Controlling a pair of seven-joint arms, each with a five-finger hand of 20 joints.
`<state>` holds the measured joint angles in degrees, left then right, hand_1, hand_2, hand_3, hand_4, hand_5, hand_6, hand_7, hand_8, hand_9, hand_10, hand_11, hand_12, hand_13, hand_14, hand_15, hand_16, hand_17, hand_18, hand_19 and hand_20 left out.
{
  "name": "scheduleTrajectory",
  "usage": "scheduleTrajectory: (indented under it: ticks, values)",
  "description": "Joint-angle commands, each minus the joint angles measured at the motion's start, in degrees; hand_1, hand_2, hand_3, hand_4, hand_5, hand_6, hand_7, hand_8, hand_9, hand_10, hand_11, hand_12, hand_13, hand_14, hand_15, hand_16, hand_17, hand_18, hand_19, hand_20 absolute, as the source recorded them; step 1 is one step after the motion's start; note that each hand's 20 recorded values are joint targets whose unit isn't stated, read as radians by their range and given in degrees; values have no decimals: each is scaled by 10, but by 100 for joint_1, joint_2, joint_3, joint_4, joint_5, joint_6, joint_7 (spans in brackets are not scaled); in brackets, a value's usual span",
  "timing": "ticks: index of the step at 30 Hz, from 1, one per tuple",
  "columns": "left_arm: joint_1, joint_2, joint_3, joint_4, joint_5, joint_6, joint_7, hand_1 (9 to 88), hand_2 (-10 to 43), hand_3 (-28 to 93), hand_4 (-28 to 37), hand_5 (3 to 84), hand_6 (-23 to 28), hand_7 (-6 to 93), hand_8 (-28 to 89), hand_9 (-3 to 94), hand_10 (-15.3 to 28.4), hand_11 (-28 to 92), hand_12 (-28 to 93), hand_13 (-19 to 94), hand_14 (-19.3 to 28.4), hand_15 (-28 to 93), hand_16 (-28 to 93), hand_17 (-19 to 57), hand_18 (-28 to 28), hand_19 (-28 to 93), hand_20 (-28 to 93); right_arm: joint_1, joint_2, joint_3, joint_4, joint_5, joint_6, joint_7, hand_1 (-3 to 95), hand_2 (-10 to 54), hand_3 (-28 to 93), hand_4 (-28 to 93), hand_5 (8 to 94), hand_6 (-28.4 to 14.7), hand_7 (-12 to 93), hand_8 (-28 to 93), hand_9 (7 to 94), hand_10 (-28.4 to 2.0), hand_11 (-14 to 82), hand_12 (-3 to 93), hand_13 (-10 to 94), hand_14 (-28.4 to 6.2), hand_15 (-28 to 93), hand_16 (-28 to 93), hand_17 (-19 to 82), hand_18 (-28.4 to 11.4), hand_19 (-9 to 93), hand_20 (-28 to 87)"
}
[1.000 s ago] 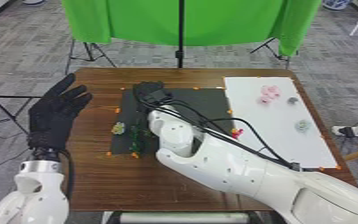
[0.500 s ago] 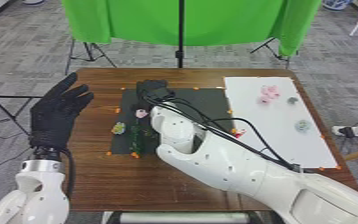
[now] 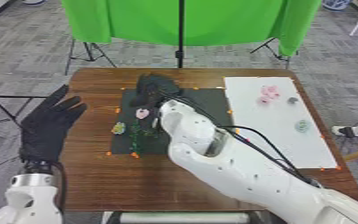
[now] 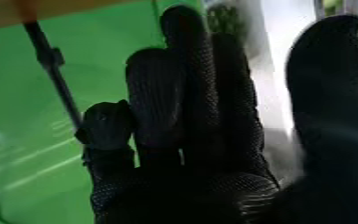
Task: Arrange flowers
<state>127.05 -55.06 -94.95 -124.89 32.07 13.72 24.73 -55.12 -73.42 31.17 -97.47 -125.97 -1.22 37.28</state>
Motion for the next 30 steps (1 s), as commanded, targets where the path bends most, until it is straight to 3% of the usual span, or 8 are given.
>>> scheduleTrajectory:
  ticks: [1,5,10,14,19,22,26,30]
  values:
    - [437,-68,7,-20,-156,150,212,253,92,758,-206,404,106,125,-84,381,206,287,134,266,261,557,-75,-79,233,497,254,-1505,2297,2016,-1266,254,206,337,342,-71,704,-282,596,11,125,-120,675,-154,222,139,575,-132,723,98,240,-225,931,539]
    - [468,-66,28,-28,-170,154,246,252,92,759,-206,404,105,127,-84,381,207,288,134,266,261,556,-75,-79,232,497,254,-2391,3109,2980,-1435,385,519,822,330,-69,727,-283,583,8,119,-120,636,-174,199,137,554,-144,714,93,235,-232,931,528]
    - [562,-77,22,-63,-211,240,306,252,92,759,-206,403,105,127,-85,382,207,288,134,266,261,557,-74,-79,232,497,254,-2745,3520,3589,-1094,449,633,1448,326,-72,736,-283,565,5,120,-117,600,-186,193,137,535,-152,723,88,236,-232,932,532]
    - [497,-148,61,-49,-167,220,231,251,92,759,-206,403,105,127,-85,381,208,289,134,265,261,557,-75,-79,233,497,254,-2704,3649,3630,-676,642,617,1723,322,-78,749,-283,533,-5,116,-116,559,-198,182,134,515,-161,733,82,239,-233,932,536]
    - [454,-127,153,-41,-184,214,278,252,92,759,-207,403,105,128,-85,379,207,288,134,265,261,557,-75,-79,233,497,255,-2740,3743,3561,-358,806,218,1768,329,-84,752,-283,528,-1,120,-116,538,-198,175,131,503,-161,738,74,236,-231,932,545]
    - [476,-113,140,-50,-197,239,319,251,92,760,-206,403,105,128,-85,380,205,289,134,265,262,558,-75,-79,233,497,255,-2936,3588,3712,-352,880,17,1741,329,-89,755,-283,527,3,123,-117,531,-199,168,130,496,-162,739,69,223,-230,932,549]
    - [492,-198,83,-64,-120,201,233,251,92,761,-206,404,106,128,-85,380,206,290,133,266,261,558,-75,-79,233,497,255,-3151,3536,3787,-434,886,-160,1850,320,-94,767,-283,535,15,132,-121,542,-197,162,127,499,-165,740,64,219,-232,932,550]
    - [385,-240,130,-35,-102,180,156,251,92,761,-205,404,106,128,-85,383,207,290,133,267,261,558,-75,-79,233,497,255,-3664,3505,4145,-670,739,-302,1821,319,-95,774,-283,540,14,133,-123,555,-198,163,129,505,-169,739,65,221,-238,932,556]
